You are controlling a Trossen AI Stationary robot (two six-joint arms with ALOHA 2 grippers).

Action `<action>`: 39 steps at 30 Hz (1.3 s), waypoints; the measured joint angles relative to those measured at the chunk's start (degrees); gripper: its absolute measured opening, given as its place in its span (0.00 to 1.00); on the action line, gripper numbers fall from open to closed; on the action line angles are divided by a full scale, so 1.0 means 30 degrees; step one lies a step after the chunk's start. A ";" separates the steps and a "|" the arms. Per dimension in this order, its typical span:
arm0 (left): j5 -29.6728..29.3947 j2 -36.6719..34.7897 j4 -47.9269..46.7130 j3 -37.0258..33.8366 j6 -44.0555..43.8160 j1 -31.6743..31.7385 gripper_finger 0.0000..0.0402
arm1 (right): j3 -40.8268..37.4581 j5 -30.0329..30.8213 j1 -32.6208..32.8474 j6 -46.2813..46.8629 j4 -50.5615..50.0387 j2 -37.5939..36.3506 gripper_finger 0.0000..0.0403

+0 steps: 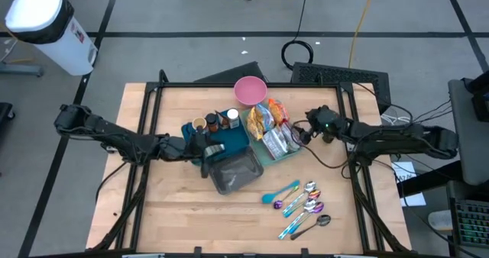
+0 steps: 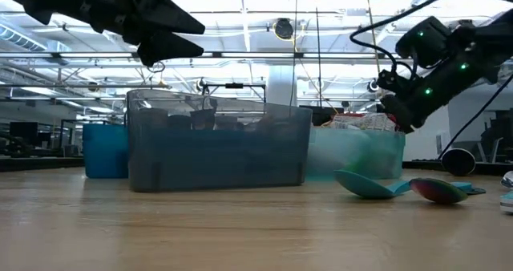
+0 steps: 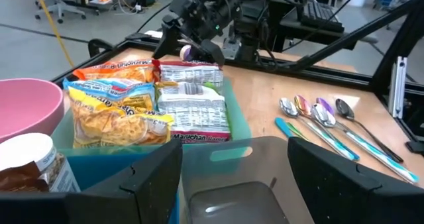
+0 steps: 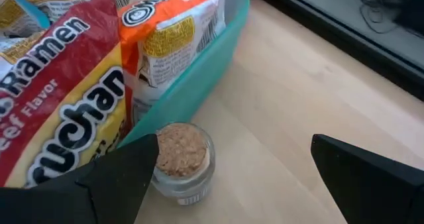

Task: Pick & Place Food Item
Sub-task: Put the brown seasoning bottle into the blue bin

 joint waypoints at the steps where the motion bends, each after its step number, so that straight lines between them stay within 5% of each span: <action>1: 0.0000 0.0000 0.0000 0.0000 -0.0024 0.0031 0.70 | -0.0023 -0.0175 -0.0227 -0.0294 0.0191 0.0236 0.98; 8: -0.0007 0.0000 0.0000 0.0000 0.0025 0.0215 0.67 | -0.0029 -0.1704 -0.1360 -0.1850 0.1908 0.1524 0.98; 17: -0.0007 0.0000 -0.0193 0.0000 0.0035 0.0220 0.66 | 0.0105 0.1827 -0.2085 0.0765 0.0399 0.1431 0.97; 27: -0.0006 0.0000 -0.0262 0.0000 0.0035 0.0220 0.65 | 0.0022 0.3275 -0.2092 0.2691 -0.0268 -0.0475 0.97; 33: -0.0002 0.0000 -0.0262 0.0000 0.0359 0.0221 0.64 | 0.0018 0.1072 -0.1588 0.1166 -0.0872 -0.2068 0.97; 39: 0.0010 0.0000 -0.0262 0.0000 0.0721 0.0218 0.64 | 0.0021 0.0942 -0.1090 0.1091 -0.3047 -0.2387 0.97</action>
